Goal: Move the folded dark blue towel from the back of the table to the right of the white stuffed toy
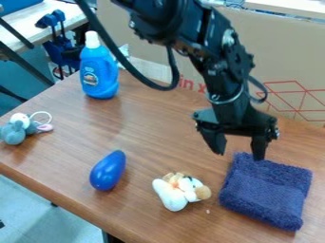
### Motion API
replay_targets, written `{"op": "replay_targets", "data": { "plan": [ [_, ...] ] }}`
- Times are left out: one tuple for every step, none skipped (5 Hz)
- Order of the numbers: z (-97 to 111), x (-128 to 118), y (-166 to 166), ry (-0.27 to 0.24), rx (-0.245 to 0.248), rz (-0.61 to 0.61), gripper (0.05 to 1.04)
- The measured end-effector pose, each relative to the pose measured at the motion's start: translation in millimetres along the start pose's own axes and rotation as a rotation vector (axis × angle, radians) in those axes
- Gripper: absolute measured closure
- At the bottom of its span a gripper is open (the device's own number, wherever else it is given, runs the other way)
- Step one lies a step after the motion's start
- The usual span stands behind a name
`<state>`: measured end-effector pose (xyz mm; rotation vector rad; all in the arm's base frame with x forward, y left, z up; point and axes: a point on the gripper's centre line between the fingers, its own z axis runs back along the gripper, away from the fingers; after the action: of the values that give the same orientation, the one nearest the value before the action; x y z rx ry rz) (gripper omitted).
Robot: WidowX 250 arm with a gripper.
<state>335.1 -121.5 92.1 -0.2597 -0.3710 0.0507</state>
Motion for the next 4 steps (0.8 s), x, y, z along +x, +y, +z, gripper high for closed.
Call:
{"op": "replay_targets", "data": {
  "plan": [
    [34.7,-16.1,5.9,0.025,0.072,-0.041,0.077],
    [62.9,-37.0,31.1,0.068,0.255,-0.070,0.077],
    [78.5,-49.2,66.3,0.098,0.395,-0.002,0.077],
    [92.4,-56.5,98.8,0.077,0.418,0.046,0.077]
  ]
}}
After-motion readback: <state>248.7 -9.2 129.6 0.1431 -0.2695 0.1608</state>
